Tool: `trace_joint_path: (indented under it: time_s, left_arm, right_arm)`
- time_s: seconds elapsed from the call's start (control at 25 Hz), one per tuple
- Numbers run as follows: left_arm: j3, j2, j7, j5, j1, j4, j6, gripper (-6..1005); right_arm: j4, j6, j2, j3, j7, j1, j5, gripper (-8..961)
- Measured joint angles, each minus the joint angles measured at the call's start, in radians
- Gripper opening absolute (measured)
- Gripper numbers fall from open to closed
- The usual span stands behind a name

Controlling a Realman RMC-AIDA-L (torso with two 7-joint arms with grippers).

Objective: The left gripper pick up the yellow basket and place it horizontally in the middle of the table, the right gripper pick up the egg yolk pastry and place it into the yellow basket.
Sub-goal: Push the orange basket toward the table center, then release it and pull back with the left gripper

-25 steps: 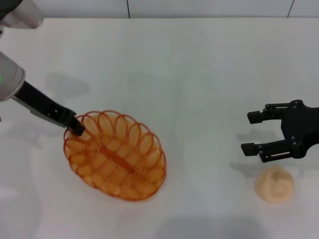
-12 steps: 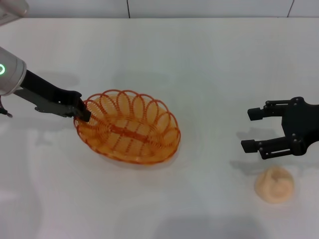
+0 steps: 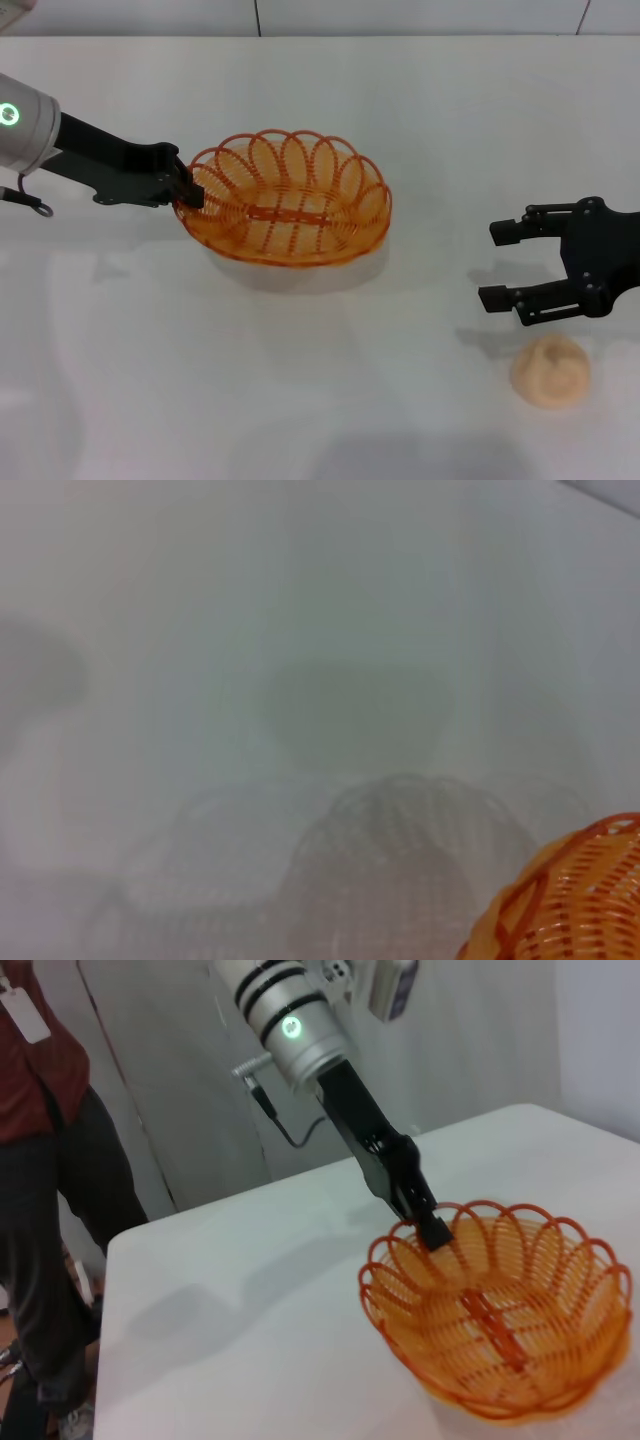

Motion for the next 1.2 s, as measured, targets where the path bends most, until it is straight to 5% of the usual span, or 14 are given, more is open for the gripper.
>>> trace_joint_path:
  time_s: [0.76, 1.2]
  left_arm:
    - [0.017, -0.033, -0.005, 0.003, -0.083, -0.212, -0.148, 79]
    - [0.027, -0.05, -0.014, 0.004, -0.094, -0.229, -0.176, 78]
  right_arm:
    - [-0.007, -0.043, -0.002, 0.0, -0.003, 0.002, 0.02, 816]
    - [-0.008, -0.057, -0.002, 0.0, -0.003, 0.002, 0.02, 816]
